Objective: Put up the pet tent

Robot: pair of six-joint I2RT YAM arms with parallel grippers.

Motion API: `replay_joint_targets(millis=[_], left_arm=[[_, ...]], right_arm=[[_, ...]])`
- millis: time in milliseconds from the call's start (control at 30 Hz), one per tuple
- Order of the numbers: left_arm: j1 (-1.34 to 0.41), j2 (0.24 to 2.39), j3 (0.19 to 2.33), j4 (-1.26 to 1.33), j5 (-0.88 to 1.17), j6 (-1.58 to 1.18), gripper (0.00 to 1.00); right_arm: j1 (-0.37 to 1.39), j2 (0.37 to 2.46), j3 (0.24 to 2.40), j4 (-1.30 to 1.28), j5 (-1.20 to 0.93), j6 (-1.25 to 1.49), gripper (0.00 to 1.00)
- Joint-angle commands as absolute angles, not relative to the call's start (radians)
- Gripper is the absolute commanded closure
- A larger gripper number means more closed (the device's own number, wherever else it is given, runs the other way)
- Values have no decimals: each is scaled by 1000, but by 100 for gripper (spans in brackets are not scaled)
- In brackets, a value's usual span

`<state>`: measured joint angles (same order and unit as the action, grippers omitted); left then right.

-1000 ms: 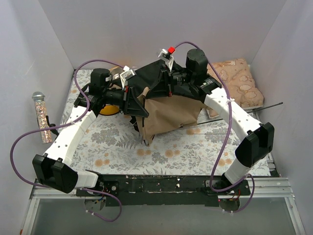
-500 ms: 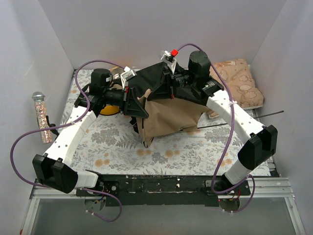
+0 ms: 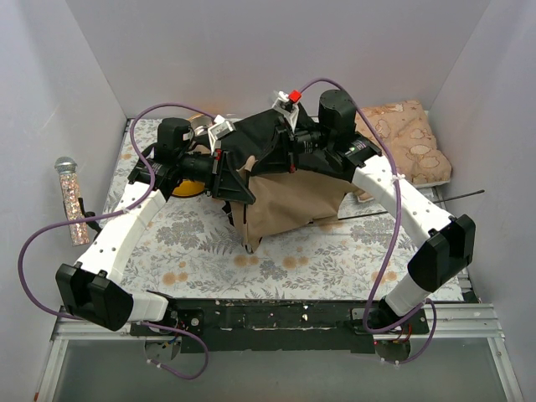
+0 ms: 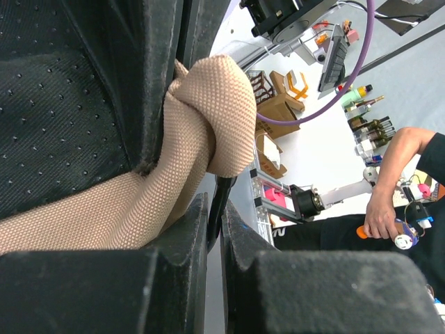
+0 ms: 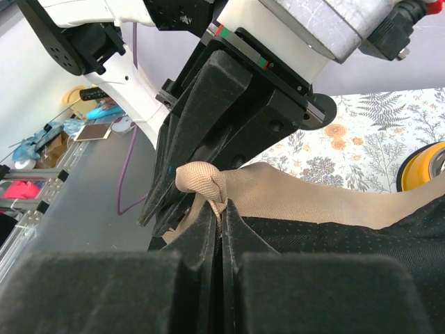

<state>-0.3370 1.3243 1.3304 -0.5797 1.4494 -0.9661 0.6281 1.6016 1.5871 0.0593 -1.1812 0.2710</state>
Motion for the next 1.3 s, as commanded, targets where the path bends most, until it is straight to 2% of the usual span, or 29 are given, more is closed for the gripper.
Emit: replay_joint_targets(millis=[0,267,633,800,867,967,1033,1067,1100,1133,1200,1267], left_arm=[[-345,1330,1307,-673,1437,-1034,100],[-345,1319,1287,-631,1443,-1071,100],[-345,1358,1312,-617,1451,-1074,100],[-345,1362,1363,-626,1421,-1030,98],[-334,1364,1420,-673,1399,-962,81],[-264,1345,1460,-635,1428,-966,49],[-162,1318,1454,-502,1468,-1067,31],[-96,1298,1441,-388,1500,-1165,15],[-40,1283,1415,-216,1515,-1293,5],[39,1263,1387,-16,1523,-1413,2],[153,1241,1342,337,1508,-1631,2],[228,1229,1347,405,1470,-1632,2]], right_arm=[[643,1539,1605,60,-1170,221,99],[646,1513,1575,63,-1212,177,99],[675,1558,1680,-388,-1230,-208,99],[676,1589,1733,-442,-1230,-229,99],[670,1585,1733,-375,-1207,-165,99],[626,1554,1680,-176,-1154,15,99],[580,1546,1652,-15,-1121,176,99],[568,1552,1672,-11,-1106,184,99],[555,1561,1718,-9,-1098,167,99],[545,1574,1751,-9,-1094,164,99],[526,1595,1811,58,-1083,207,99],[522,1621,1880,90,-1080,233,99]])
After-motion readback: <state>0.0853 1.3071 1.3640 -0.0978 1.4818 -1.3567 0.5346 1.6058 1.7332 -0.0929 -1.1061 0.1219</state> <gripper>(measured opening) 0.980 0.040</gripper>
